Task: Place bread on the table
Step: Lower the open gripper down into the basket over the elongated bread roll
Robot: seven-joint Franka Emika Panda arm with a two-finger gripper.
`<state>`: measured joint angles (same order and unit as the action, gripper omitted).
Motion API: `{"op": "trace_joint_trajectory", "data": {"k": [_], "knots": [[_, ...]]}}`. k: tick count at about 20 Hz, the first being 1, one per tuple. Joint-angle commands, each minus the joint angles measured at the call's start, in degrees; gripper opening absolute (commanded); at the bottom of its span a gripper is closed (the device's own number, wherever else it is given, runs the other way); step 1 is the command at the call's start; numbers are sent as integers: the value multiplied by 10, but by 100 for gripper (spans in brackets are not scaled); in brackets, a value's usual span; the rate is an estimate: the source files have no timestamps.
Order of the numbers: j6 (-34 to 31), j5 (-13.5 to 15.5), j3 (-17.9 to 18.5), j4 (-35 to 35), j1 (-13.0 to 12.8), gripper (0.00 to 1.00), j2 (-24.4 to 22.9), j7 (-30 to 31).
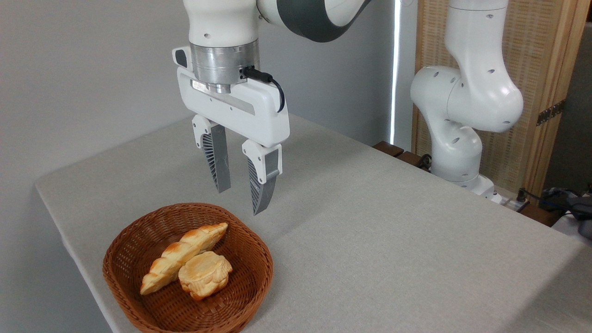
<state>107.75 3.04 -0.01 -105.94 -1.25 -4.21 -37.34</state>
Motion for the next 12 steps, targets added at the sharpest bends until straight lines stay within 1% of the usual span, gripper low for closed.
{"op": "trace_joint_trajectory", "data": {"k": [1, 6, 8, 10, 12], "knots": [[-17, 14, -1, 6, 5, 100, -1, -12], [-12, 14, -2, 6, 5, 100, 0, -12], [3, 14, -4, 5, 5, 100, 3, -13], [35, 14, -6, 3, 3, 100, 10, -12], [55, 14, -10, 3, -5, 100, 21, -12]]}}
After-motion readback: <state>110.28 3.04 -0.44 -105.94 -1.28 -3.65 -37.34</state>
